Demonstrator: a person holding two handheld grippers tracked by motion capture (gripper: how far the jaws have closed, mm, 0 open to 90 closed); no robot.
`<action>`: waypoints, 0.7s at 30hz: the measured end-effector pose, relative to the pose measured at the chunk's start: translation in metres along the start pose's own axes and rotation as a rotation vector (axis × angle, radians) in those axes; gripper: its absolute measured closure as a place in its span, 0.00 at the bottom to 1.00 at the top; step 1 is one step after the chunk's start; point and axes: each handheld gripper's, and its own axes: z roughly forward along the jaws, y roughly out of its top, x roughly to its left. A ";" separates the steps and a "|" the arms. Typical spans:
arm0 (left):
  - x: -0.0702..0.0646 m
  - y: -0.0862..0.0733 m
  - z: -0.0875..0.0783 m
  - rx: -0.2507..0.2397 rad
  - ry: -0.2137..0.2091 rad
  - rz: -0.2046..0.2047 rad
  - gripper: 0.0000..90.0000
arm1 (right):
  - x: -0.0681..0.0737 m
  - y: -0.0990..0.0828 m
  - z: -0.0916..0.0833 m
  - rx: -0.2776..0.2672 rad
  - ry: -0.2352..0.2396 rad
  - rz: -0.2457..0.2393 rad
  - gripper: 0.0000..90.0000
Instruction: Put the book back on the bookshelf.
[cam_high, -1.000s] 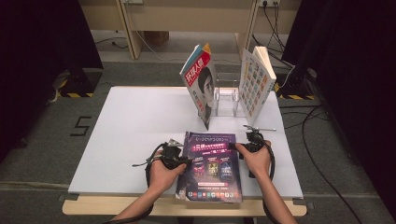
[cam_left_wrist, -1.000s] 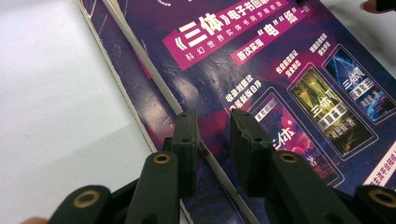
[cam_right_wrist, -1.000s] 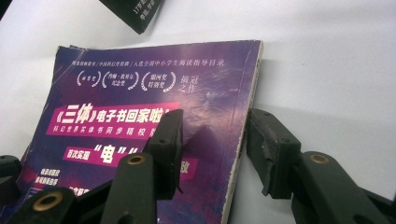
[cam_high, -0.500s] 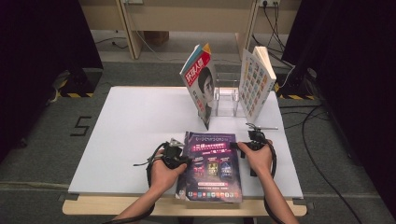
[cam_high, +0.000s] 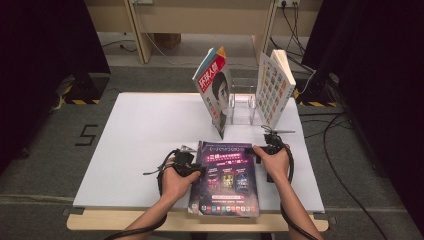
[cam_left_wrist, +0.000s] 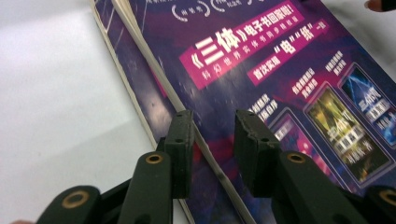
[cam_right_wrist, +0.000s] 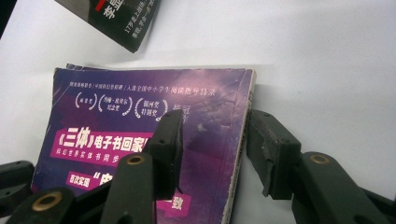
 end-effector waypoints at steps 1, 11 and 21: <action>0.000 0.001 0.001 0.001 0.005 0.004 0.75 | 0.000 0.000 0.000 0.002 0.001 0.007 0.62; -0.001 0.006 0.002 0.021 0.016 0.021 0.76 | -0.010 -0.005 0.000 -0.042 0.054 0.080 0.72; -0.004 0.006 0.002 0.022 0.044 0.055 0.77 | 0.002 -0.003 -0.005 0.002 0.028 -0.003 0.73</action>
